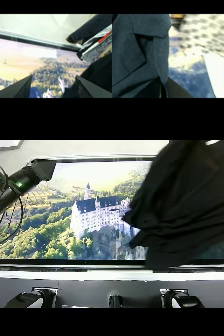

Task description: Fold the clothes and pants, and hang the long-sleeved shirts on hangers.

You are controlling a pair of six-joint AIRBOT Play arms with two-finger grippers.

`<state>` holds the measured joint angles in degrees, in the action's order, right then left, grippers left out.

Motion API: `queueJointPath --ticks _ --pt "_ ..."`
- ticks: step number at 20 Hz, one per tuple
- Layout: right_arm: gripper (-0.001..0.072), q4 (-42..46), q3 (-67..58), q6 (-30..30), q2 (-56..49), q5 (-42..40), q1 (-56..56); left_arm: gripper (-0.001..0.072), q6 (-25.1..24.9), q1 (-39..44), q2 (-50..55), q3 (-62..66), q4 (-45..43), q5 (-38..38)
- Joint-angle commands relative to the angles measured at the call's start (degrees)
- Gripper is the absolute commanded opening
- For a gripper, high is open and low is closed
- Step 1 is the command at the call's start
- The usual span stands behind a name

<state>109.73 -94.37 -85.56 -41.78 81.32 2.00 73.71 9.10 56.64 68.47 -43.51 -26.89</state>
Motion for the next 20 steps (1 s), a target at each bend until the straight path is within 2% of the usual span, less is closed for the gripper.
queueJointPath --ticks 1,4,8,14,17,18,20 --pt "0.0018 15.0 -1.4 -15.8 3.1 0.2 0.0 0.0613 0.0 0.0 -0.2 0.1 0.0 -1.2" --pt "0.0017 26.6 -4.2 -22.9 2.8 1.7 0.0 0.0612 0.0 0.0 -0.1 0.1 0.0 -1.2" --pt "0.0017 40.5 -5.6 -28.2 -0.1 1.7 0.0 0.0611 0.0 0.0 0.0 0.1 0.0 -1.2" --pt "0.0017 48.8 -9.4 -36.4 -9.5 -2.1 0.0 0.0611 0.0 0.0 0.2 0.0 0.0 -1.2" --pt "0.0017 55.2 -9.4 -44.2 -13.6 -5.9 0.0 0.0611 -0.2 0.0 0.4 0.0 0.0 -1.2" --pt "0.0017 55.8 -10.0 -46.7 -14.6 -7.4 0.0 0.0611 -0.2 0.0 0.6 0.0 0.0 -1.2" --pt "0.0017 55.3 -12.1 -48.0 -16.5 -9.4 -2.4 0.0611 -0.2 0.0 0.8 0.0 0.0 -1.2"
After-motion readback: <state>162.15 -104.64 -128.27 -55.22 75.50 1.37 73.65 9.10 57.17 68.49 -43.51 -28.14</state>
